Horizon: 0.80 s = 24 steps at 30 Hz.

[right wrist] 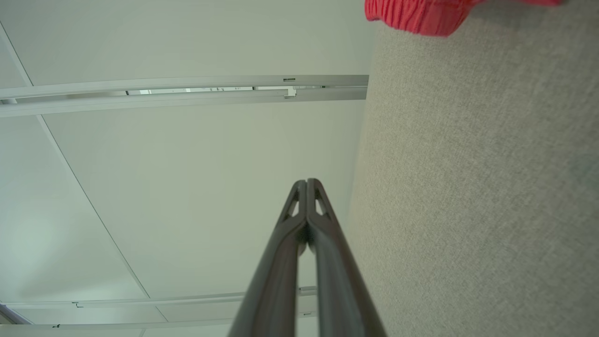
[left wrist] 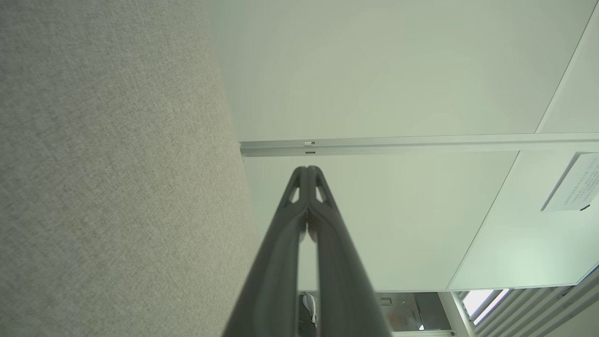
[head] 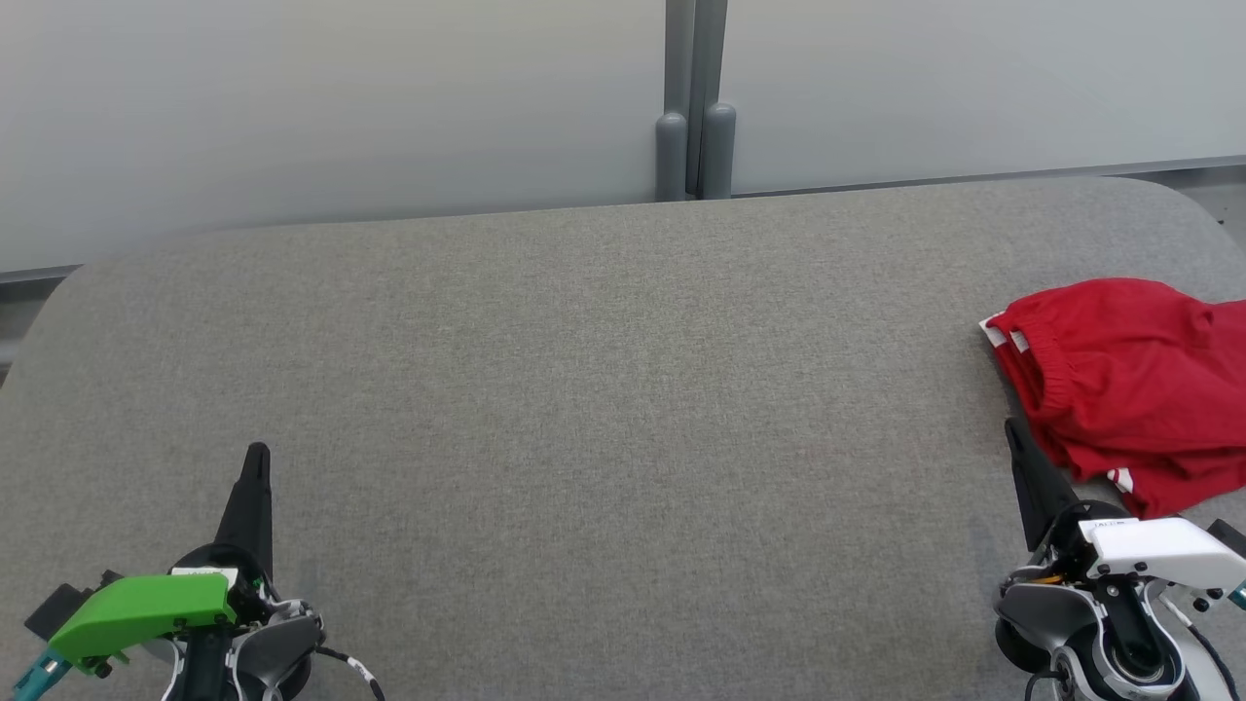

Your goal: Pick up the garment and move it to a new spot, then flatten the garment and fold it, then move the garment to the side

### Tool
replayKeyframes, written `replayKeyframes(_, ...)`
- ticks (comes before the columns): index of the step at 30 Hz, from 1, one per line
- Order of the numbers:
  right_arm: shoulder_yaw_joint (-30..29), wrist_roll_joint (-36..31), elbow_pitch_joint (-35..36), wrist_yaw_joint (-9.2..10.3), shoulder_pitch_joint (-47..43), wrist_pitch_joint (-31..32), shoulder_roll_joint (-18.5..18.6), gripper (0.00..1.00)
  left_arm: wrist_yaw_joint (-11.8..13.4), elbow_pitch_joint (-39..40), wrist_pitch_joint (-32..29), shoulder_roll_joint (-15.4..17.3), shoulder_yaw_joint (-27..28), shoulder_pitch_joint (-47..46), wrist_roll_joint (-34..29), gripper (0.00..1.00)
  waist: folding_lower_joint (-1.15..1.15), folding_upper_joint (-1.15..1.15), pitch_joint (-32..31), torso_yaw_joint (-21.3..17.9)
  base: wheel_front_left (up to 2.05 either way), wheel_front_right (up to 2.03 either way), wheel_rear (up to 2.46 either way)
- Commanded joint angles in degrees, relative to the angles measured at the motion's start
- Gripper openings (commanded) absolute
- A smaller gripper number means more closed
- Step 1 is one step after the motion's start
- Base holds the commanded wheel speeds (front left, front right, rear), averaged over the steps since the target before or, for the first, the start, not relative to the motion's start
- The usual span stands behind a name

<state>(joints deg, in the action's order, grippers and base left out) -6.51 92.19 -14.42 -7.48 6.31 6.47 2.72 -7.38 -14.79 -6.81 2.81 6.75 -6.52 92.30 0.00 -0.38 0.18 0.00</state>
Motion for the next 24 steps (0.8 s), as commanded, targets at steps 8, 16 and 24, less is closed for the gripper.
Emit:
replayKeyframes(8,0.0,0.3,-0.1,-0.02,0.7,0.0,0.3,0.0,-0.3,0.3,-0.1,0.0,0.1,-0.7,0.0,0.0,0.0,0.38,0.0,0.0,0.0,0.0,0.0)
replayKeyframes(16,0.0,0.3,-0.1,-0.02,0.7,0.0,0.3,0.0,-0.3,0.3,-0.1,0.0,0.1,-0.7,0.0,0.0,0.0,0.38,0.0,0.0,0.0,0.0,0.0)
replayKeyframes(24,0.0,0.3,-0.1,-0.02,0.7,0.0,0.3,0.0,-0.3,0.3,-0.1,0.0,0.1,-0.7,0.0,0.0,0.0,0.38,0.0,0.0,0.0,0.0,0.0)
